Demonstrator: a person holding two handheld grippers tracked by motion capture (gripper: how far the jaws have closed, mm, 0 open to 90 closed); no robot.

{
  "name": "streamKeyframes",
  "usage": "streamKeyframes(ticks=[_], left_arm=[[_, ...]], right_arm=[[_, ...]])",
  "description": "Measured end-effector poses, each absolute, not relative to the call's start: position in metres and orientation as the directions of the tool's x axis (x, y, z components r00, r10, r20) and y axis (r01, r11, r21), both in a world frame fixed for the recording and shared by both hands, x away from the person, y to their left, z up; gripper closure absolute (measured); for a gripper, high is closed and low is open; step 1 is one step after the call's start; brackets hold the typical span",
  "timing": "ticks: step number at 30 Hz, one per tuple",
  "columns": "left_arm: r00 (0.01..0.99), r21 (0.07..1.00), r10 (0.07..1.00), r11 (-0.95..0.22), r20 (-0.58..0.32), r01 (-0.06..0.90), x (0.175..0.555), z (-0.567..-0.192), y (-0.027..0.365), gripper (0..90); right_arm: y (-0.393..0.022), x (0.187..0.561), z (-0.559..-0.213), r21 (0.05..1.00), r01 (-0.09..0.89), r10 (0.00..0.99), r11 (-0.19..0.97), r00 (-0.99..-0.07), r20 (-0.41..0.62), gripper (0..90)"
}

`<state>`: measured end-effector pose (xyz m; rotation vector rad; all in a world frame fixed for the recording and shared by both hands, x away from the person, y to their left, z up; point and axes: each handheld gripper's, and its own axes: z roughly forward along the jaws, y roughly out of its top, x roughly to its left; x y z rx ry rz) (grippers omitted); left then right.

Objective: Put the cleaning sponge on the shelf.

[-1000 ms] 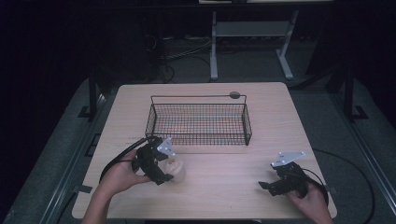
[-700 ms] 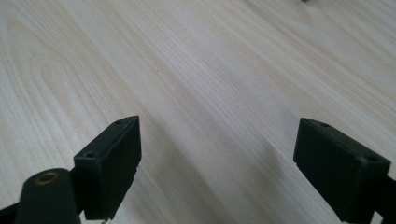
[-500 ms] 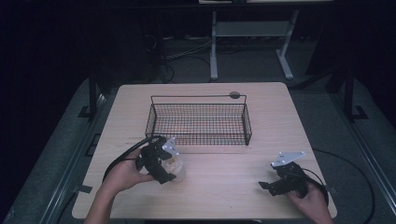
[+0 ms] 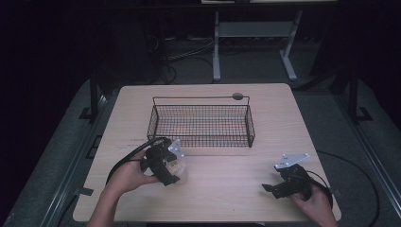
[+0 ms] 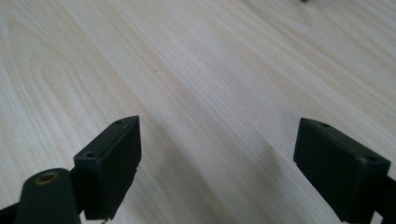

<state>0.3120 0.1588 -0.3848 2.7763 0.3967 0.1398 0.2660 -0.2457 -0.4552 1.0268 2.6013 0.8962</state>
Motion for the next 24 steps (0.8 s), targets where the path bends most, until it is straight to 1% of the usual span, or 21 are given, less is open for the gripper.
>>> streamKeyframes(ticks=[13,15,18,22,24], left_arm=[[0.956,0.318,0.293,-0.91,0.035,0.267,0.3154,-0.3915,0.1543,17.6],[0.958,0.314,0.285,-0.913,0.032,0.262,0.3163,-0.3922,0.154,19.8],[0.957,0.307,0.29,-0.913,0.025,0.268,0.3169,-0.3933,0.153,20.0],[0.957,0.312,0.289,-0.912,0.022,0.268,0.317,-0.3936,0.1522,22.5],[0.959,0.314,0.282,-0.912,0.018,0.263,0.3169,-0.3928,0.1522,25.4]], right_arm=[[-0.246,0.2659,-0.455,0.606,0.552,0.675,0.572,-0.737,0.034,14.7],[-0.2459,0.2658,-0.4551,0.605,0.552,0.675,0.573,-0.737,0.035,14.7],[-0.246,0.2659,-0.455,0.607,0.552,0.674,0.572,-0.738,0.035,14.7],[-0.2467,0.2659,-0.4549,0.609,0.553,0.676,0.569,-0.736,0.038,14.7],[-0.2467,0.266,-0.455,0.608,0.553,0.675,0.57,-0.737,0.037,14.7]])
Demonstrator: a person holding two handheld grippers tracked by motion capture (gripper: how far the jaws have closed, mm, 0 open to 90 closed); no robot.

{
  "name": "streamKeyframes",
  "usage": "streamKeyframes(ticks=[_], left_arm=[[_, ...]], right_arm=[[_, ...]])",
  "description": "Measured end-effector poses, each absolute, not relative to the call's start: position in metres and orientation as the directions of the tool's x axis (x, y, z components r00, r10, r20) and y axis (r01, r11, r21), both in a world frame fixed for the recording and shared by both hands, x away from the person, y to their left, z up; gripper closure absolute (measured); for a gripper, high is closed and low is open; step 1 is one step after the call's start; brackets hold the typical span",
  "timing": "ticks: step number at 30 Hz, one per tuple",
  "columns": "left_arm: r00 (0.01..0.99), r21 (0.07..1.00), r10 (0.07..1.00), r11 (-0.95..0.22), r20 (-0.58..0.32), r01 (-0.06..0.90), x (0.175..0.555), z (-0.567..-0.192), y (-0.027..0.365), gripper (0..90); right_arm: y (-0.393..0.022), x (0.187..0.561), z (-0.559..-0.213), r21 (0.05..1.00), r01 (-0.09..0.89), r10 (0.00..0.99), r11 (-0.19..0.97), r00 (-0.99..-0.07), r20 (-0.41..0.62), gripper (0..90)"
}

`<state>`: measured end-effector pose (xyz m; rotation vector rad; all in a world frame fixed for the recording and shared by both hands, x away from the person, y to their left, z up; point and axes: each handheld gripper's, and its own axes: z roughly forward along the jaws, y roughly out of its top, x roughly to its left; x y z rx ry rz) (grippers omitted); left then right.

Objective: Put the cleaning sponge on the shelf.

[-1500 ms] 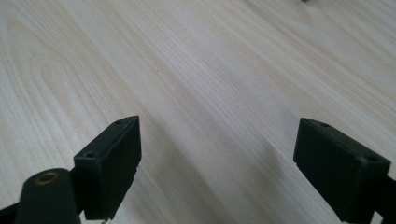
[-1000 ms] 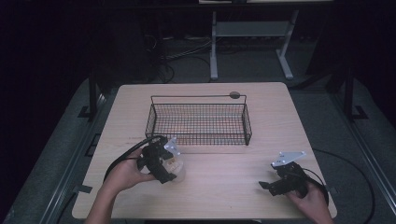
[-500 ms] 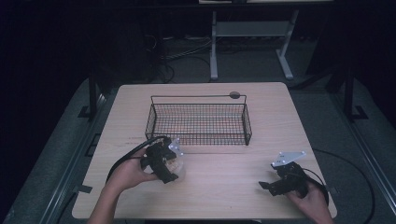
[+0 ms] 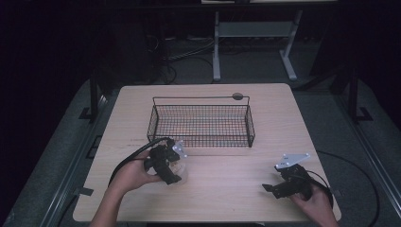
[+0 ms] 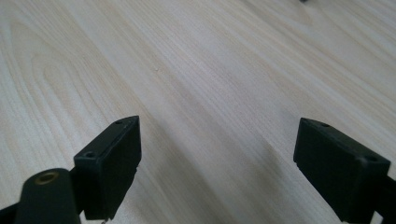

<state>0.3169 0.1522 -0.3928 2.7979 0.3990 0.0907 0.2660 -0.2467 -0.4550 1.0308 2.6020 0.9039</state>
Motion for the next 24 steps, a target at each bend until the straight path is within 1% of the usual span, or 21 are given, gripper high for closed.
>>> streamKeyframes(ticks=[1,4,24], left_arm=[[0.96,0.315,0.279,-0.913,0.022,0.259,0.317,-0.392,0.152,27.0],[0.96,0.319,0.281,-0.91,0.011,0.263,0.317,-0.392,0.152,27.3],[0.959,0.341,0.282,-0.904,0.018,0.259,0.321,-0.376,0.151,27.4]], right_arm=[[-0.247,0.266,-0.455,0.608,0.553,0.675,0.57,-0.737,0.036,14.6],[-0.247,0.266,-0.455,0.61,0.55,0.675,0.571,-0.737,0.033,14.6],[-0.247,0.267,-0.456,0.603,0.552,0.672,0.576,-0.74,0.036,14.6]])
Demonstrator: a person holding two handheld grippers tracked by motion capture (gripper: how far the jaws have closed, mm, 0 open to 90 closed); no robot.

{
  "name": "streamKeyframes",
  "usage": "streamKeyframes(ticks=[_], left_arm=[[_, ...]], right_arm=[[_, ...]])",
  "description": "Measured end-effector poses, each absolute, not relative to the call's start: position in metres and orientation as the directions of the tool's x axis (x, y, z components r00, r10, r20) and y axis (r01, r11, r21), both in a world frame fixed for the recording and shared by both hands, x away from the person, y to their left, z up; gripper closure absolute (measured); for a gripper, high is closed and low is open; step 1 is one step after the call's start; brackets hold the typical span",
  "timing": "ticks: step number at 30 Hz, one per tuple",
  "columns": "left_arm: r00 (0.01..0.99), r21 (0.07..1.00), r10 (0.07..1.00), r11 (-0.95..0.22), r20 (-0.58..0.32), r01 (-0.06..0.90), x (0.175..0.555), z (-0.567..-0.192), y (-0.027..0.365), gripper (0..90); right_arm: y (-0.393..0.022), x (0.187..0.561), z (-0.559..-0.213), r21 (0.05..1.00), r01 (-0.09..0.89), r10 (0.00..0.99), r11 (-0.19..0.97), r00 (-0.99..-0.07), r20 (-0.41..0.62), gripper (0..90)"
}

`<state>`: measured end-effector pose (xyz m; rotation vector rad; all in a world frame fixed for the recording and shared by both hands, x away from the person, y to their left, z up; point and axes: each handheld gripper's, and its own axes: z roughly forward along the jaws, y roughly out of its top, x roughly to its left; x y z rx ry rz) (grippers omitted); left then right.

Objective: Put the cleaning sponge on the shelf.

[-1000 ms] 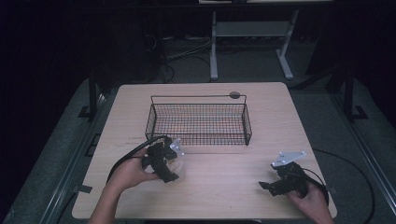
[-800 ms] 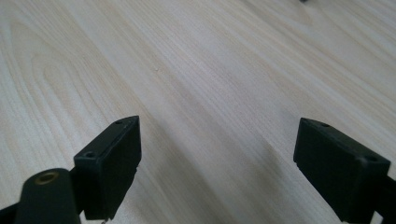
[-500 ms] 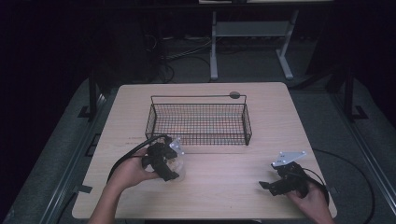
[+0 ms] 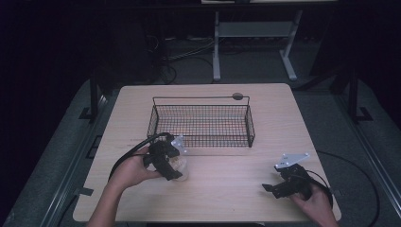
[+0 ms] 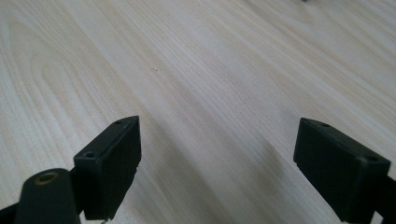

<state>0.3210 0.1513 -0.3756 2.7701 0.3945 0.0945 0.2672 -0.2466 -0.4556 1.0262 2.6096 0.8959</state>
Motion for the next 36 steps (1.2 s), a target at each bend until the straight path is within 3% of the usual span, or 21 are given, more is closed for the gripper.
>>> streamKeyframes(ticks=[36], left_arm=[[0.951,0.365,0.309,-0.886,0.006,0.285,0.361,-0.336,0.144,27.4]], right_arm=[[-0.247,0.268,-0.455,0.606,0.551,0.671,0.574,-0.741,0.039,14.6]])
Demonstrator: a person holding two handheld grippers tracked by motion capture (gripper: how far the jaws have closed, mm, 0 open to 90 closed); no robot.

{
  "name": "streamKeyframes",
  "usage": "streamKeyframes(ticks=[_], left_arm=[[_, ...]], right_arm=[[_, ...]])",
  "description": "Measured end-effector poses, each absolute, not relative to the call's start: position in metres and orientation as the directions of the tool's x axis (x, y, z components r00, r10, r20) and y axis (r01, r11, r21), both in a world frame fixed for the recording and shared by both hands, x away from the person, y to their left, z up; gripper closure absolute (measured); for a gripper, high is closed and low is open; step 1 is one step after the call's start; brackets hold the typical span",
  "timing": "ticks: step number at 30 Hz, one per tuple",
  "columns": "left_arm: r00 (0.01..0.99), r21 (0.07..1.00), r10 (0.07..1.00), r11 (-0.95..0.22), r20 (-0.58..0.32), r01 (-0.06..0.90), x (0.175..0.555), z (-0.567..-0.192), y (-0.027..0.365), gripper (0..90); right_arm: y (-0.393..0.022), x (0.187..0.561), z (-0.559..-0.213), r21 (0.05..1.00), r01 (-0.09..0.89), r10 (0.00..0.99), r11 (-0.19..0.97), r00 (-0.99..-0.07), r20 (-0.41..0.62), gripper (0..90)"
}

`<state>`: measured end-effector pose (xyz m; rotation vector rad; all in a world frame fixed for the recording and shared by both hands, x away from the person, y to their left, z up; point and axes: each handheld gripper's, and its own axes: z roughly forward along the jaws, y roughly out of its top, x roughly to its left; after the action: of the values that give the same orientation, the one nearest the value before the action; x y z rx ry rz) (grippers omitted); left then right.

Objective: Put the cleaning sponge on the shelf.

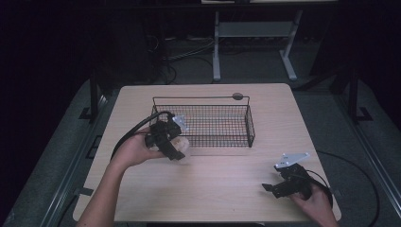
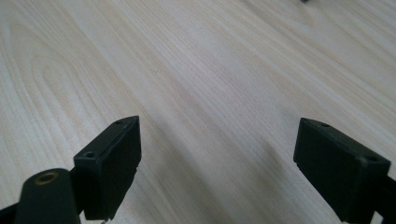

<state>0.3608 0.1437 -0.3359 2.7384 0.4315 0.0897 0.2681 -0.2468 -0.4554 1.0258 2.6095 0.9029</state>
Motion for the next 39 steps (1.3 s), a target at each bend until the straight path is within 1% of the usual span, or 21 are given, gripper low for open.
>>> streamKeyframes(ticks=[8,20,34,39], left_arm=[[0.95,0.367,0.311,-0.885,0.011,0.285,0.368,-0.326,0.142,27.4],[0.949,0.399,0.316,-0.87,0.003,0.289,0.382,-0.31,0.141,27.4],[0.953,0.384,0.302,-0.884,0.037,0.265,0.398,-0.293,0.131,27.4],[0.948,0.392,0.317,-0.876,0.035,0.279,0.405,-0.289,0.129,27.4]], right_arm=[[-0.247,0.268,-0.455,0.608,0.551,0.669,0.572,-0.742,0.043,14.6],[-0.247,0.268,-0.454,0.608,0.549,0.671,0.573,-0.741,0.038,14.6],[-0.248,0.268,-0.454,0.612,0.552,0.671,0.567,-0.74,0.047,14.6],[-0.248,0.268,-0.454,0.611,0.553,0.671,0.566,-0.74,0.048,14.6]])
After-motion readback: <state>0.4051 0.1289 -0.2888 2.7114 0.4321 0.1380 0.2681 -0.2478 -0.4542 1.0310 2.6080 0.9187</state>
